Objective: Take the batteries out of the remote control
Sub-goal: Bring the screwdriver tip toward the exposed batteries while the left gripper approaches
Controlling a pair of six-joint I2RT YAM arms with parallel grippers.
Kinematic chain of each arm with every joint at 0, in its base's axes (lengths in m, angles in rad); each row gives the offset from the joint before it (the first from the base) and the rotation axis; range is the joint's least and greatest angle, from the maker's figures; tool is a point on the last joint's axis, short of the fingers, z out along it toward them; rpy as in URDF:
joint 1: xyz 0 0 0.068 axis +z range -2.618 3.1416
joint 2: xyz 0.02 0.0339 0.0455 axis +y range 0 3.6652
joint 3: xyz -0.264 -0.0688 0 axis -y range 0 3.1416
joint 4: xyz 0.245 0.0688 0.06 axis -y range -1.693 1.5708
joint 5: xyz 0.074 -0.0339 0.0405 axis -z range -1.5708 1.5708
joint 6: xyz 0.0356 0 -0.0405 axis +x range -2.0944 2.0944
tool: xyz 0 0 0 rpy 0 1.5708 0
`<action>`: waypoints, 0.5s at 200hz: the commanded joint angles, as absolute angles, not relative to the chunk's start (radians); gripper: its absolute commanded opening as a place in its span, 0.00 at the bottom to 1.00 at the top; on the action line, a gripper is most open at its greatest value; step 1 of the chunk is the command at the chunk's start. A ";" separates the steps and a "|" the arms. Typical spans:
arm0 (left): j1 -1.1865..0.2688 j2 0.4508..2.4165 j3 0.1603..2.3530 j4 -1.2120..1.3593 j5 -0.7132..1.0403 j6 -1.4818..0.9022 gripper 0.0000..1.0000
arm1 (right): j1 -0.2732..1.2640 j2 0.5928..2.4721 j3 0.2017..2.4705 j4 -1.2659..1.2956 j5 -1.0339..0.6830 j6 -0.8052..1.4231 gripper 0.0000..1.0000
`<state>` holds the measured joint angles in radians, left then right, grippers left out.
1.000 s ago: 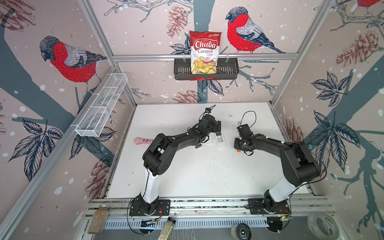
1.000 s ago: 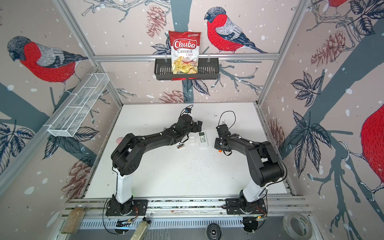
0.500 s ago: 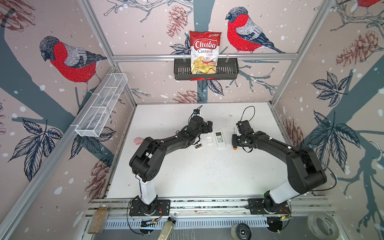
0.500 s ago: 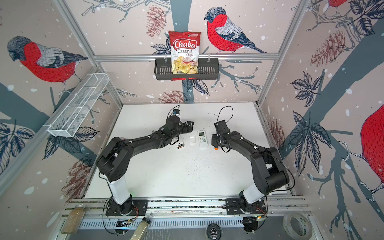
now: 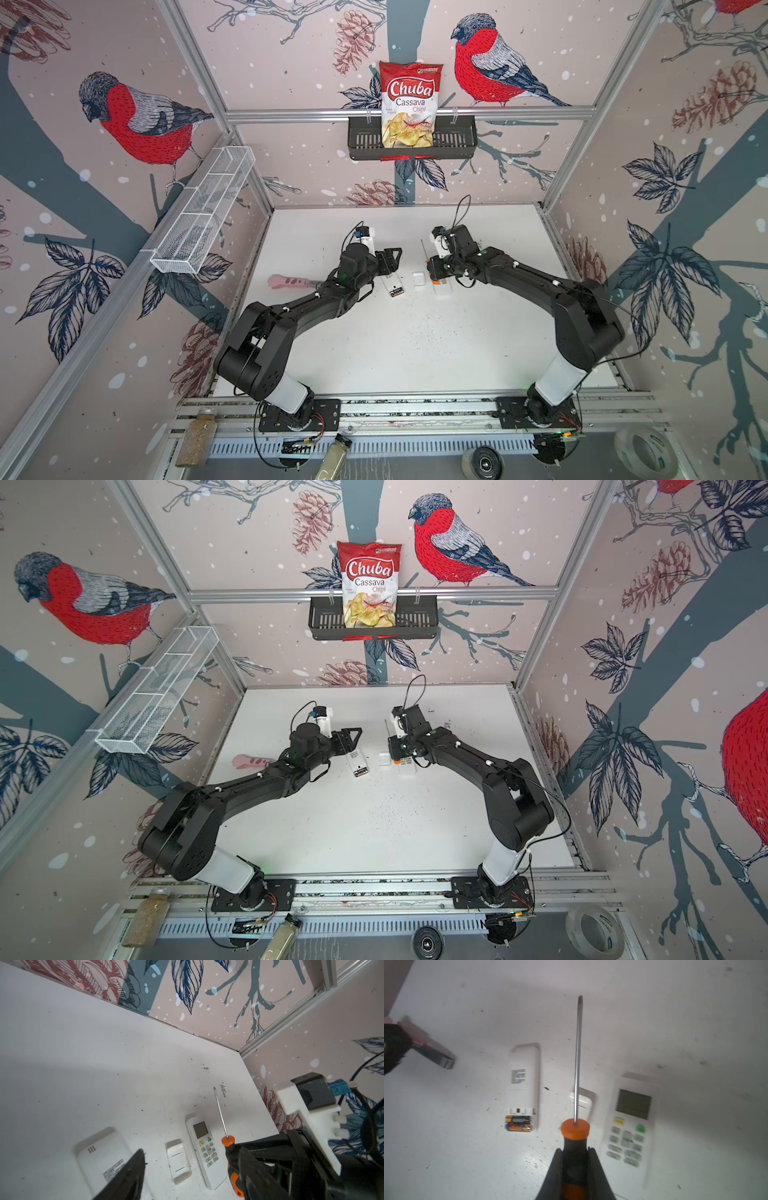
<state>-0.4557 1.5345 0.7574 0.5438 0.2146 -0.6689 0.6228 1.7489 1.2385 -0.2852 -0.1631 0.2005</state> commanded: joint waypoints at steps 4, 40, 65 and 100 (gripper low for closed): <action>-0.413 1.514 0.713 0.624 0.332 -0.722 0.63 | 0.651 1.793 1.288 -0.263 -0.228 0.137 0.04; -0.381 1.527 0.687 0.654 0.384 -0.731 0.61 | 0.695 1.846 1.342 -0.258 -0.268 0.104 0.04; -0.379 1.554 0.696 0.691 0.400 -0.734 0.61 | 0.719 1.872 1.372 -0.261 -0.292 0.082 0.05; -0.376 1.611 0.719 0.710 0.412 -0.750 0.54 | 0.736 1.883 1.391 -0.256 -0.323 0.066 0.06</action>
